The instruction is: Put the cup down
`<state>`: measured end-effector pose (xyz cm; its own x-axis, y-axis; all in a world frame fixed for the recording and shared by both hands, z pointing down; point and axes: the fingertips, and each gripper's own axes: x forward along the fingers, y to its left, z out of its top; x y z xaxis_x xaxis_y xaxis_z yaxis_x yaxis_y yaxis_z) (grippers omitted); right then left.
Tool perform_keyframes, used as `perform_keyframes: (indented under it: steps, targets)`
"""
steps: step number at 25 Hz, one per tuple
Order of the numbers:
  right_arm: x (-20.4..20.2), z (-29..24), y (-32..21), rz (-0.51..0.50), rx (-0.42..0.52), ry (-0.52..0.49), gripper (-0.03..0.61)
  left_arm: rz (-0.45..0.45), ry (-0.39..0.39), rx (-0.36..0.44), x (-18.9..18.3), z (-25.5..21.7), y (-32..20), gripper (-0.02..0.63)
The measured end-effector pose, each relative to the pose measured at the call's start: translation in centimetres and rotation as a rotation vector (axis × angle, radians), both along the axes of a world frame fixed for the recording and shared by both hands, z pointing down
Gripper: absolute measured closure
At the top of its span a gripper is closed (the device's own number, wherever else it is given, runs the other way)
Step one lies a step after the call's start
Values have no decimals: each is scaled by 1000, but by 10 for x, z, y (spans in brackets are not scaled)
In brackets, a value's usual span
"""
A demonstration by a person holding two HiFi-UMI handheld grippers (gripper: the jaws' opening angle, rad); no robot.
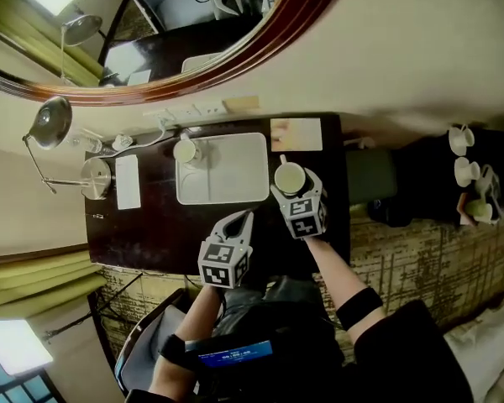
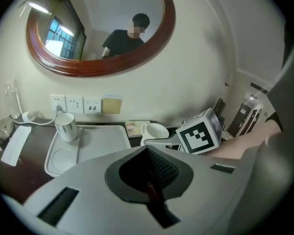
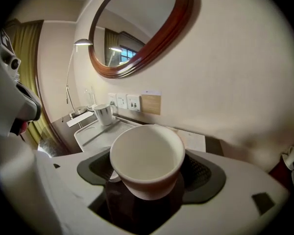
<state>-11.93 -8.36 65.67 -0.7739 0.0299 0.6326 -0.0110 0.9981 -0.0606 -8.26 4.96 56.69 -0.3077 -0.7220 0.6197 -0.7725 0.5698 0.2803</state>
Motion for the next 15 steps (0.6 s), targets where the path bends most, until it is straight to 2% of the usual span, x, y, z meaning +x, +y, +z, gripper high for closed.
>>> perform_keyframes:
  steps: [6,15]
  targets:
    - [10,14,-55,115,2,40,154,57,-3,-12,8,-5,-35,609]
    - [2,33,-74,163,-32,47,153,35,-9,-52,5,0,-30,609]
